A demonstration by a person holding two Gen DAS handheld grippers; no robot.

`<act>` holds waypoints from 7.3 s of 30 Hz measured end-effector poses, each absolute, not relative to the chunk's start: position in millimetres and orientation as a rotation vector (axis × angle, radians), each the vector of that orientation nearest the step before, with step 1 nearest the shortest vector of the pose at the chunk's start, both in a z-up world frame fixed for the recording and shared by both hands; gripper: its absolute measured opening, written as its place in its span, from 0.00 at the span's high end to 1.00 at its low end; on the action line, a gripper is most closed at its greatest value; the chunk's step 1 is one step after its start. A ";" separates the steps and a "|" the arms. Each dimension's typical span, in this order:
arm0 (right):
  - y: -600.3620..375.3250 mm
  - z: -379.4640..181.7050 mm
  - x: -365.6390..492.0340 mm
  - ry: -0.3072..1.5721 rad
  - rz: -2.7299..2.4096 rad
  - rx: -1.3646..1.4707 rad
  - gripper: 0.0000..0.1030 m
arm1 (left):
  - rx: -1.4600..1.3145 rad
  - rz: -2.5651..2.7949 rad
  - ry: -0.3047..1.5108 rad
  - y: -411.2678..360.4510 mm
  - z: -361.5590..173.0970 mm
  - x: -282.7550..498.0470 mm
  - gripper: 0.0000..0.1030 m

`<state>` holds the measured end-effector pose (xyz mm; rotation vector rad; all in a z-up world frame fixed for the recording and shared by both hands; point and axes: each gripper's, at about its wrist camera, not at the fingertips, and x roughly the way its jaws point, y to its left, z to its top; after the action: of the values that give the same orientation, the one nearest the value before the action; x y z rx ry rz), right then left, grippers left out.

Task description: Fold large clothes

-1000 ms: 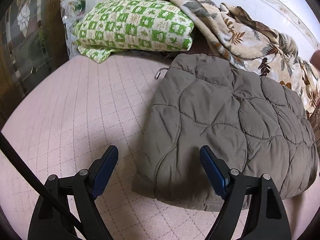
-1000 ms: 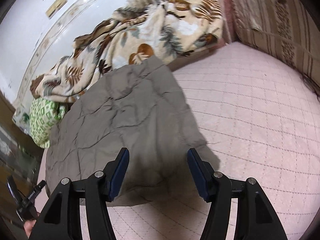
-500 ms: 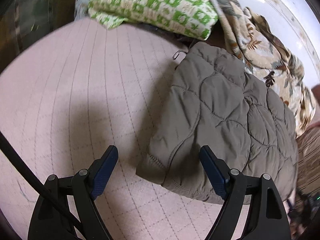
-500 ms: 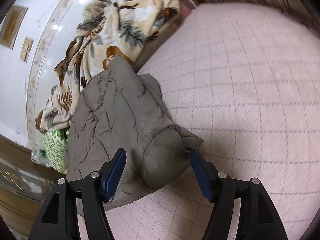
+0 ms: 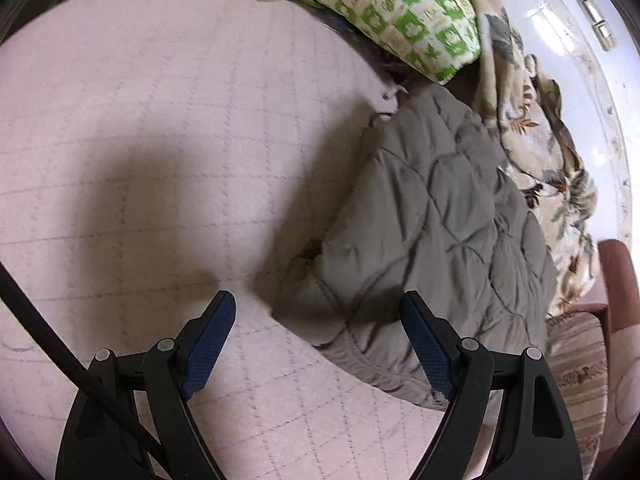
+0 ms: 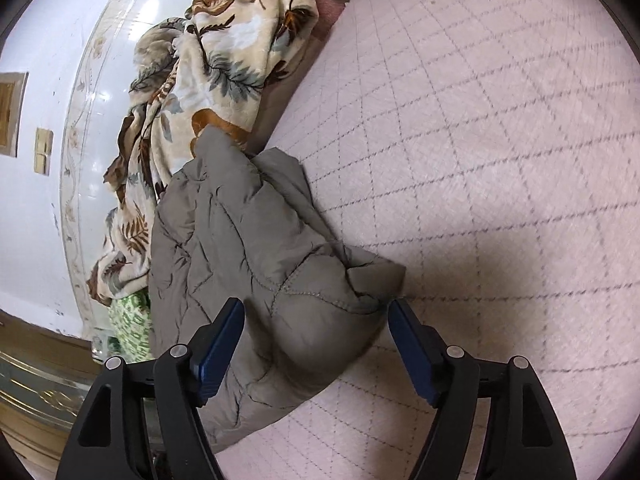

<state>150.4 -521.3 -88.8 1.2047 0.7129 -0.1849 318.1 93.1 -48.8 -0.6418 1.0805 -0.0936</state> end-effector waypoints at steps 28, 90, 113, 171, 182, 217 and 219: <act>-478.5 -60.7 196.9 0.679 -0.251 0.819 0.62 | -0.429 -0.141 0.847 44.3 -38.8 350.4 0.58; -422.1 -39.3 47.4 0.811 -0.181 0.674 0.63 | -0.426 -0.041 0.901 112.0 -26.6 201.1 0.45; -482.2 -5.4 -6.4 0.641 -0.344 0.925 0.36 | -0.220 0.030 0.625 83.1 50.0 199.0 0.32; -302.3 -27.0 111.8 0.799 -0.108 0.176 0.32 | 0.150 0.000 0.738 -11.9 -4.2 210.2 0.25; -300.8 -30.2 113.2 0.817 -0.112 0.160 0.31 | 0.155 0.006 0.734 -12.9 -3.9 210.5 0.25; -235.7 36.2 -43.7 0.511 -0.125 0.055 0.11 | 0.119 -0.268 0.531 -39.3 48.9 18.7 0.05; -232.2 34.6 -49.8 0.511 -0.135 0.048 0.09 | 0.127 -0.255 0.510 -35.8 49.0 9.6 0.04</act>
<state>-49.8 -232.2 34.6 0.0478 0.5108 -0.1351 9.6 -35.8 49.0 0.1271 0.5100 -0.2546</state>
